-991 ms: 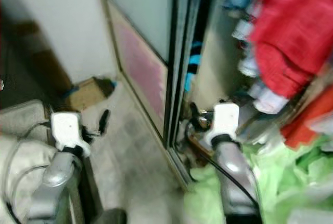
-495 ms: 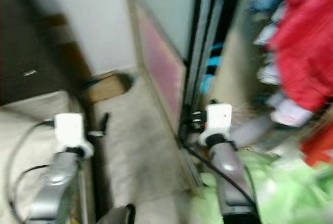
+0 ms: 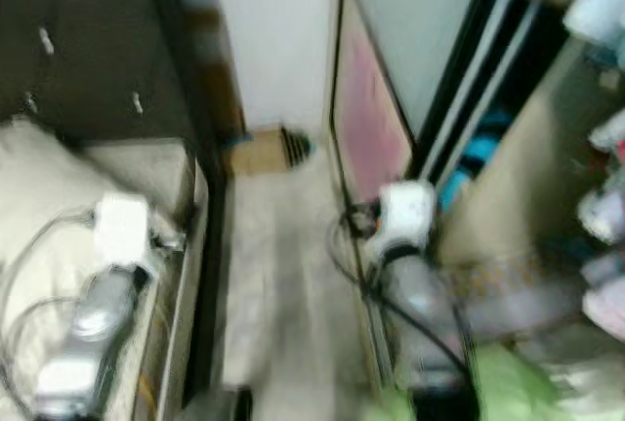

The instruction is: Clean up the room

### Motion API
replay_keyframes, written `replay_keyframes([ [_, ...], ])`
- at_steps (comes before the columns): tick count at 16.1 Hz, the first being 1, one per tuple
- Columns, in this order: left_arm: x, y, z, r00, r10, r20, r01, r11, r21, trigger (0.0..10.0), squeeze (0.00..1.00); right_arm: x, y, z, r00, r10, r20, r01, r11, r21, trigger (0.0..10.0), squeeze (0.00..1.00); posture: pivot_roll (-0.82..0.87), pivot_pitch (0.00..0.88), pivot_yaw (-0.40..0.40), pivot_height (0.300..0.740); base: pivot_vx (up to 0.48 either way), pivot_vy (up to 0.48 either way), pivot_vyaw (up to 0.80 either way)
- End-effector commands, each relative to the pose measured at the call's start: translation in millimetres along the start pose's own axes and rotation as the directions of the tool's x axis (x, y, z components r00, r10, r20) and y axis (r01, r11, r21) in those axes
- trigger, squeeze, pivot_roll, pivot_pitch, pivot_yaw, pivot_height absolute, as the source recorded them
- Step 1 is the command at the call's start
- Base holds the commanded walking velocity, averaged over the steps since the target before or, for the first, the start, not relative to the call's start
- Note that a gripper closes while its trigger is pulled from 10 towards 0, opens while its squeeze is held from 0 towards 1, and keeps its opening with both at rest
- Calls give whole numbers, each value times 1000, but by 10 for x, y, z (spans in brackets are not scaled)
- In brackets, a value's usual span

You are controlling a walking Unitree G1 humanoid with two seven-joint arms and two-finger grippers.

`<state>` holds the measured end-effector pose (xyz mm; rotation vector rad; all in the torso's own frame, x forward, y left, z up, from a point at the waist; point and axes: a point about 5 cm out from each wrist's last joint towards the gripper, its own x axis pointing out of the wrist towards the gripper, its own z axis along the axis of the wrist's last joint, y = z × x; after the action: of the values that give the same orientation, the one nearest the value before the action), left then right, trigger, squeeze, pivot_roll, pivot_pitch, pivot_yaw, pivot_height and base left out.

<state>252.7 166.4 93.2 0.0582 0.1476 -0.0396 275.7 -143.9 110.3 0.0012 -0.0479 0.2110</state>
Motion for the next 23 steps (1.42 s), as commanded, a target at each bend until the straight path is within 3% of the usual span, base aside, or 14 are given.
replay_keyframes([
  [1,-5,-71,35,1000,-18,19,18,1000,-8,10000,0,-40,-90,-38,999,-32,-18,32,999,-5,10000,0,31,36,-11,740,0,0,800],
  [3,-7,-53,23,999,21,31,-19,998,-64,10000,0,-49,-60,-39,1000,-11,-15,11,1000,-7,10000,0,29,38,-15,740,0,0,797],
  [13,5,50,6,997,69,23,-68,997,-43,10000,0,-12,-43,-12,999,33,-10,-33,999,-23,10000,0,29,59,-24,740,0,0,782],
  [18,-31,-76,-27,1000,13,21,-12,999,-39,10000,0,-39,-91,-17,1000,16,-13,-17,999,-29,10000,0,22,72,-21,740,0,0,775],
  [23,-2,-58,-26,999,47,5,-47,999,12,10000,0,-30,-45,4,1000,25,-3,-25,999,-29,10000,0,19,75,-14,740,0,0,776],
])
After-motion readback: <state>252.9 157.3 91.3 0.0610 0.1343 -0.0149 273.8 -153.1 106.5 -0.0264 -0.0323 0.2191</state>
